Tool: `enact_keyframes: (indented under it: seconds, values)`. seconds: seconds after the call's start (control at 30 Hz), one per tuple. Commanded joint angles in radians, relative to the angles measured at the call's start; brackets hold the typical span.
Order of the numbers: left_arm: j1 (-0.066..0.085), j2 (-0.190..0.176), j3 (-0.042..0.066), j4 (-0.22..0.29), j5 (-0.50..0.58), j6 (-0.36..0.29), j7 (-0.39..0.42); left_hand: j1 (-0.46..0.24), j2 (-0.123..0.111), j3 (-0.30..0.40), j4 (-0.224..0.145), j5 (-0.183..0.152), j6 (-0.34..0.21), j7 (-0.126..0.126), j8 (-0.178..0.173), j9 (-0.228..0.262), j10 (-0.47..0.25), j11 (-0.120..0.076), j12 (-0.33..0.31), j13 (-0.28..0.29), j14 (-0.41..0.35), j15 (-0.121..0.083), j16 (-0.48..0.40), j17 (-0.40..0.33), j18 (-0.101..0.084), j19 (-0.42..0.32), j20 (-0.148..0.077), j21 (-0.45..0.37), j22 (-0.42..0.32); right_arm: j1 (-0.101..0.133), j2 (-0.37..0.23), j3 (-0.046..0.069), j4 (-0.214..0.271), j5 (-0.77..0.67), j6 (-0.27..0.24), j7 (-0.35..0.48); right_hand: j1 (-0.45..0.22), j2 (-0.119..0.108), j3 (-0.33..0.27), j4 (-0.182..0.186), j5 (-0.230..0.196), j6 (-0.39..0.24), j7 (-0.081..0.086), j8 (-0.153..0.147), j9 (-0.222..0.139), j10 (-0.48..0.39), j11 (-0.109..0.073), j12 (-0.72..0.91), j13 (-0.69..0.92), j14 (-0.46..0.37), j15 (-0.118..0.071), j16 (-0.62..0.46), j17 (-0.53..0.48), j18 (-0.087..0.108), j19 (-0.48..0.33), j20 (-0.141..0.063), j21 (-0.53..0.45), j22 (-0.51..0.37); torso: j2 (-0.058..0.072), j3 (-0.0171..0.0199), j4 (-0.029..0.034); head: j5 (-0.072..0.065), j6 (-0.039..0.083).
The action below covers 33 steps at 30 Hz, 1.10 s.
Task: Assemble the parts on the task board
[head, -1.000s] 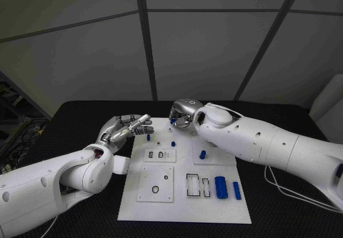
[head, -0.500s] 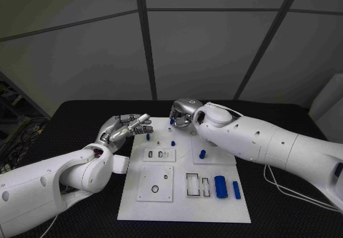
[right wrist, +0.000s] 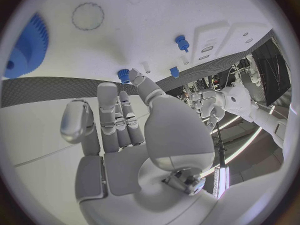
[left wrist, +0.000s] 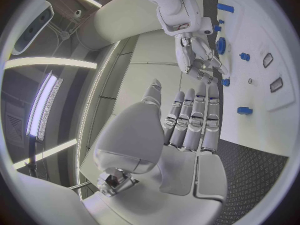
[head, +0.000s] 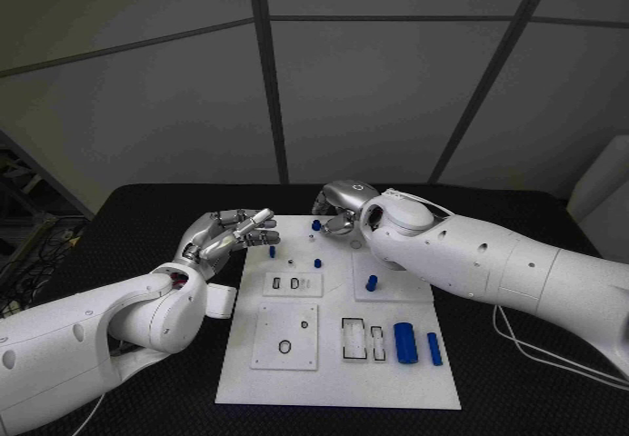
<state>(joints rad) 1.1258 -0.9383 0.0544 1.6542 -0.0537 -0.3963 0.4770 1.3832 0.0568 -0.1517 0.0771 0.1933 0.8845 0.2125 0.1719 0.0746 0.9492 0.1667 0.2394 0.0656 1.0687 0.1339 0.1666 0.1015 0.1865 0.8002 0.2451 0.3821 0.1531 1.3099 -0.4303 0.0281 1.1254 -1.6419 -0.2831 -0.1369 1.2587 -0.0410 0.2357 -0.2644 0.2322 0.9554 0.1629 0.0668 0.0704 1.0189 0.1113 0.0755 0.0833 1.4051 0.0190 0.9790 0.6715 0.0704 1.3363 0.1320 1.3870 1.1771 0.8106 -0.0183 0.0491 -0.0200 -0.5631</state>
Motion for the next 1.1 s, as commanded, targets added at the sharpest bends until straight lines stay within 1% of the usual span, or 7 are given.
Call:
enact_keyframes:
  seconds: [0.03, 0.17, 0.43, 0.6, 0.77, 0.83, 1.1]
  values:
    - [0.002, -0.003, 0.001, 0.001, -0.001, 0.009, 0.003, -0.003, 0.009, -0.002, -0.003, -0.002, 0.001, 0.004, -0.005, -0.002, -0.002, 0.006, -0.006, -0.001, -0.008, 0.0, -0.005, 0.0, -0.004, 0.006, -0.001, 0.005, -0.001, 0.002, -0.059, 0.001, 0.063, 0.05, -0.071, 0.006, 0.006, 0.003, -0.009, 0.002, 0.009, 0.022, 0.006, 0.007, 0.003, 0.036, -0.002, 0.011, 0.007, 0.018, 0.0, 0.021, 0.025, 0.003, 0.024, -0.002, 0.017, 0.032, -0.002, 0.0009, -0.0034, -0.003, 0.003]
    - [0.002, -0.008, 0.001, 0.002, -0.001, 0.01, 0.003, -0.003, 0.009, -0.002, -0.003, -0.002, 0.001, 0.004, -0.005, -0.002, -0.002, 0.006, -0.006, -0.001, -0.008, 0.0, -0.005, 0.0, -0.004, 0.006, -0.001, 0.005, -0.001, 0.002, -0.153, 0.002, 0.151, 0.123, -0.086, -0.007, -0.024, 0.006, -0.019, 0.025, 0.012, 0.031, 0.001, 0.003, 0.002, 0.124, -0.015, 0.04, 0.021, 0.039, -0.007, 0.067, 0.082, -0.011, 0.069, -0.007, 0.052, 0.105, -0.005, 0.0011, -0.0056, -0.015, 0.007]
    - [0.002, -0.014, 0.001, 0.001, 0.002, 0.01, 0.002, -0.003, 0.009, -0.002, -0.003, -0.002, 0.001, 0.004, -0.005, -0.002, -0.002, 0.006, -0.006, -0.001, -0.008, 0.0, -0.005, 0.0, -0.004, 0.006, -0.001, 0.005, -0.001, 0.002, -0.309, 0.022, 0.252, 0.258, -0.038, -0.103, -0.058, -0.056, -0.071, 0.131, 0.003, 0.016, -0.053, 0.0, 0.005, 0.37, -0.088, 0.179, 0.138, 0.084, -0.073, 0.215, 0.263, -0.057, 0.2, -0.072, 0.157, 0.331, -0.01, 0.0057, -0.0179, -0.016, 0.013]
    - [0.002, -0.014, 0.001, -0.001, 0.003, 0.012, 0.002, -0.003, 0.009, -0.002, -0.003, -0.002, 0.001, 0.004, -0.005, -0.002, -0.002, 0.006, -0.006, -0.001, -0.008, 0.0, -0.005, 0.0, -0.004, 0.006, -0.001, 0.005, -0.001, 0.002, -0.35, 0.025, 0.266, 0.283, -0.007, -0.16, 0.009, -0.11, -0.11, 0.279, -0.002, 0.002, -0.054, -0.001, 0.014, 0.352, -0.095, 0.366, 0.368, 0.089, -0.073, 0.3, 0.366, -0.067, 0.226, -0.079, 0.178, 0.379, -0.01, 0.0068, -0.0179, -0.021, 0.015]
    - [0.002, -0.013, 0.001, -0.003, 0.003, 0.013, 0.001, -0.003, 0.009, -0.003, -0.004, -0.004, 0.001, 0.004, -0.006, -0.002, -0.002, 0.006, -0.008, -0.001, -0.007, 0.001, -0.006, 0.0, -0.004, 0.006, -0.001, 0.004, -0.002, 0.002, -0.343, 0.025, 0.257, 0.288, 0.009, -0.18, 0.056, -0.125, -0.128, 0.369, 0.0, -0.011, -0.051, -0.001, 0.019, 0.335, -0.095, 0.65, 0.669, 0.098, -0.071, 0.363, 0.459, -0.07, 0.234, -0.073, 0.184, 0.393, -0.008, 0.0074, -0.0169, -0.024, 0.013]
    - [0.002, -0.012, 0.001, -0.004, 0.003, 0.014, 0.001, -0.003, 0.009, -0.003, -0.004, -0.004, 0.001, 0.004, -0.006, -0.002, -0.002, 0.006, -0.008, -0.001, -0.007, 0.001, -0.006, 0.0, -0.004, 0.006, -0.001, 0.004, -0.002, 0.002, -0.335, 0.025, 0.249, 0.289, 0.018, -0.186, 0.077, -0.132, -0.137, 0.417, -0.001, -0.017, -0.049, -0.001, 0.022, 0.321, -0.09, 0.735, 0.763, 0.099, -0.067, 0.383, 0.487, -0.07, 0.234, -0.071, 0.184, 0.394, -0.009, 0.0042, -0.0151, -0.027, 0.012]
    - [0.002, -0.008, 0.001, -0.009, 0.003, 0.015, 0.001, -0.003, 0.009, -0.003, -0.004, -0.004, 0.001, 0.004, -0.006, -0.002, -0.002, 0.006, -0.008, -0.001, -0.007, 0.001, -0.006, 0.0, -0.004, 0.006, -0.001, 0.004, -0.002, 0.001, -0.297, 0.025, 0.21, 0.285, 0.054, -0.198, 0.125, -0.141, -0.152, 0.495, -0.003, -0.024, -0.046, -0.001, 0.029, 0.336, -0.084, 0.925, 0.957, 0.114, -0.064, 0.447, 0.599, -0.07, 0.234, -0.065, 0.184, 0.394, -0.008, 0.0047, -0.0156, -0.028, 0.007]
